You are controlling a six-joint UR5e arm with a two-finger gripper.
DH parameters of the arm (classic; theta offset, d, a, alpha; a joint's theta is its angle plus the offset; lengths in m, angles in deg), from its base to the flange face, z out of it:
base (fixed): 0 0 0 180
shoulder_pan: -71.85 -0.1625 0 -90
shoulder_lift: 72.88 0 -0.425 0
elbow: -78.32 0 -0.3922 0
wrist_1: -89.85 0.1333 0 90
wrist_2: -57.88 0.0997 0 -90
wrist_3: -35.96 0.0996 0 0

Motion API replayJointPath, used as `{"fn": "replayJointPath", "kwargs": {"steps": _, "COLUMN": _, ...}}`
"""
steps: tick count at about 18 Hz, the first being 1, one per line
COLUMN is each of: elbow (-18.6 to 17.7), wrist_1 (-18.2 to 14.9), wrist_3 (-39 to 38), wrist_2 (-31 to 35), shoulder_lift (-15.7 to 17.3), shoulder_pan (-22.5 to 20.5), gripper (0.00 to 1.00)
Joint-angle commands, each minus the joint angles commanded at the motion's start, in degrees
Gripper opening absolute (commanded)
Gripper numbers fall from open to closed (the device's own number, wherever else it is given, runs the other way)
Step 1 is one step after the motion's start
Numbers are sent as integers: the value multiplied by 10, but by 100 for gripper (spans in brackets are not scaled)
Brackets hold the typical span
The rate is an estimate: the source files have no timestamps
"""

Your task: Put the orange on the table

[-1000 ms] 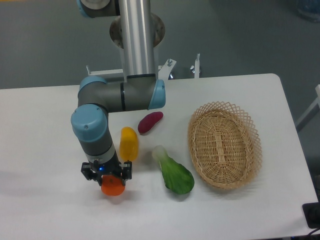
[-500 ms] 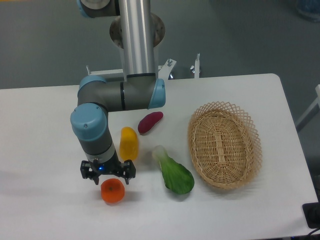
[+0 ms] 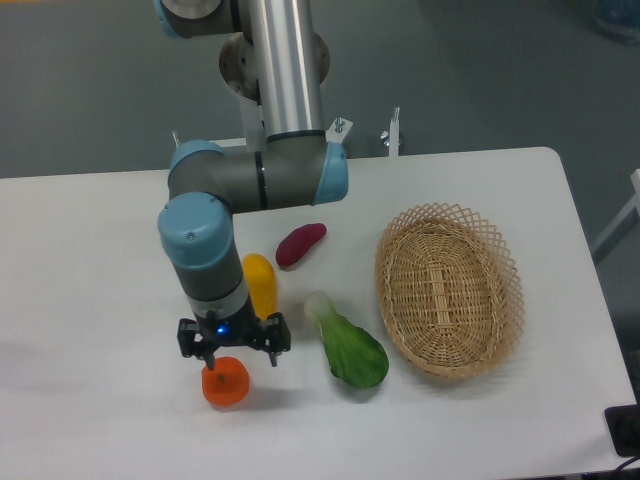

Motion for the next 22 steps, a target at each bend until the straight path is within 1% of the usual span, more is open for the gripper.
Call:
{"fn": "replayJointPath", "kwargs": {"steps": 3, "elbow": 2, "wrist_1": -2, "wrist_3": 1, "wrist_2": -2, "shoulder_lift": 9, "shoulder_pan": -4, "gripper": 100}}
{"fn": "replayJointPath", "kwargs": {"steps": 8, "elbow": 3, "wrist_1": -1, "wrist_3": 3, "wrist_2": 1, "shoulder_lift": 9, "shoulder_pan": -5, "gripper": 100}}
{"fn": "replayJointPath", "kwargs": {"steps": 11, "elbow": 3, "wrist_1": -2, "wrist_3": 24, "wrist_2": 22, "shoulder_lift": 11, "shoulder_pan": -7, "gripper": 100}}
{"fn": "replayJointPath", "kwargs": {"steps": 14, "elbow": -7, "wrist_1": -1, "wrist_3": 30, "wrist_2": 23, "shoulder_lift": 27, "shoulder_pan": -12, "gripper": 100}}
{"fn": "replayJointPath", "kwargs": {"steps": 22, "elbow": -4, "wrist_1": 0, "wrist_3": 31, "wrist_2": 23, "shoulder_lift": 27, "shoulder_pan": -13, "gripper": 100}}
